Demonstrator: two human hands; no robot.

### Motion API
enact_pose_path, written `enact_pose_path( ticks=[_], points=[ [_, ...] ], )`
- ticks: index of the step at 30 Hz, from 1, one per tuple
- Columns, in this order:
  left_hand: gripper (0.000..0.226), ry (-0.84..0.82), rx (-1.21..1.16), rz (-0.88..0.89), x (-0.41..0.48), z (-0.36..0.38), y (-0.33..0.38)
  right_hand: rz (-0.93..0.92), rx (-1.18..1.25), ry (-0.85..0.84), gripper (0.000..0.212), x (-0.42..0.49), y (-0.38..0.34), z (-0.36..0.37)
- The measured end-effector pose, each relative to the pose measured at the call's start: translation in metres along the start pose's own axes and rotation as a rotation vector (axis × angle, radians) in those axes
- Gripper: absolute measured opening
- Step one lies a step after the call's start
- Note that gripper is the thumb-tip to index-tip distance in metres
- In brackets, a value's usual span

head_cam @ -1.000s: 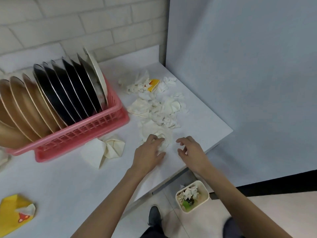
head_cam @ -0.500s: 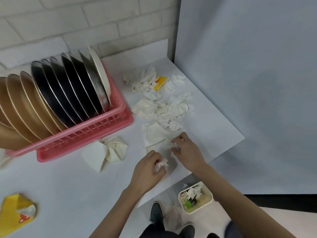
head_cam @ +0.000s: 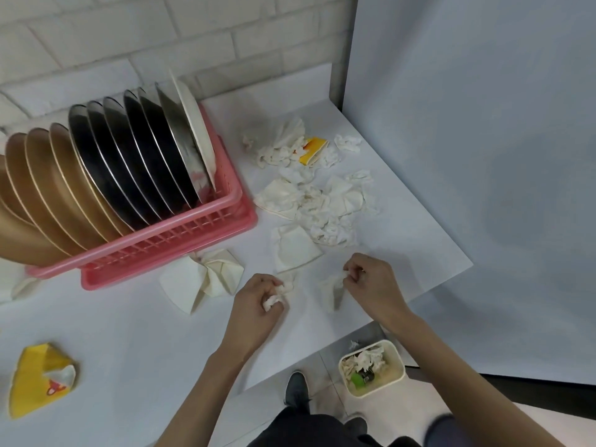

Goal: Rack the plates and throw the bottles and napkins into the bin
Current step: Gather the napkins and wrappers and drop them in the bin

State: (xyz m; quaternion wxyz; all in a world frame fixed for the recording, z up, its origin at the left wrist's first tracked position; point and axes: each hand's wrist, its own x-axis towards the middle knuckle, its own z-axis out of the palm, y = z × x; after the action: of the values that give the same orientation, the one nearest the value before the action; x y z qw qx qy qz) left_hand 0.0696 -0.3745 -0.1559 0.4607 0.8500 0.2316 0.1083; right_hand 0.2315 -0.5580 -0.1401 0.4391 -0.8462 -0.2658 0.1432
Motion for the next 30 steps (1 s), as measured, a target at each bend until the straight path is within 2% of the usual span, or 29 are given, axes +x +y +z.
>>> enact_pose_path(
  ticks=[3,8,10,11,14,19,22,25,30],
  points=[
    [0.005,-0.099,0.176,0.022,-0.003,0.004,-0.005,0.035,0.075,-0.084,0.028,-0.002,-0.002,-0.003],
    [0.035,-0.136,0.287,0.085,-0.009,0.010,-0.003,0.069,0.137,-0.150,0.030,-0.004,-0.004,-0.007],
    [0.029,-0.143,0.303,0.093,-0.010,0.011,-0.003,0.099,0.130,-0.198,0.013,-0.006,-0.005,-0.011],
    [0.023,-0.143,0.315,0.098,-0.009,0.011,-0.004,0.101,0.110,-0.219,0.013,-0.006,-0.003,-0.012],
    [0.024,-0.136,0.367,0.137,-0.006,0.013,-0.009,0.114,-0.004,-0.205,0.036,-0.006,0.005,-0.012],
    [0.028,-0.139,0.262,0.179,0.003,0.009,-0.008,0.027,-0.107,-0.145,0.043,-0.004,0.009,-0.014],
    [0.035,-0.173,0.197,0.197,0.003,0.006,-0.005,0.092,-0.025,-0.130,0.042,-0.007,0.007,-0.015],
    [0.043,-0.255,0.223,0.194,0.002,0.003,-0.008,0.157,0.049,-0.178,0.031,-0.010,0.006,-0.012],
    [0.016,-0.299,0.296,0.293,0.001,-0.001,-0.014,0.203,0.038,-0.178,0.015,-0.012,0.002,-0.009]
  ],
)
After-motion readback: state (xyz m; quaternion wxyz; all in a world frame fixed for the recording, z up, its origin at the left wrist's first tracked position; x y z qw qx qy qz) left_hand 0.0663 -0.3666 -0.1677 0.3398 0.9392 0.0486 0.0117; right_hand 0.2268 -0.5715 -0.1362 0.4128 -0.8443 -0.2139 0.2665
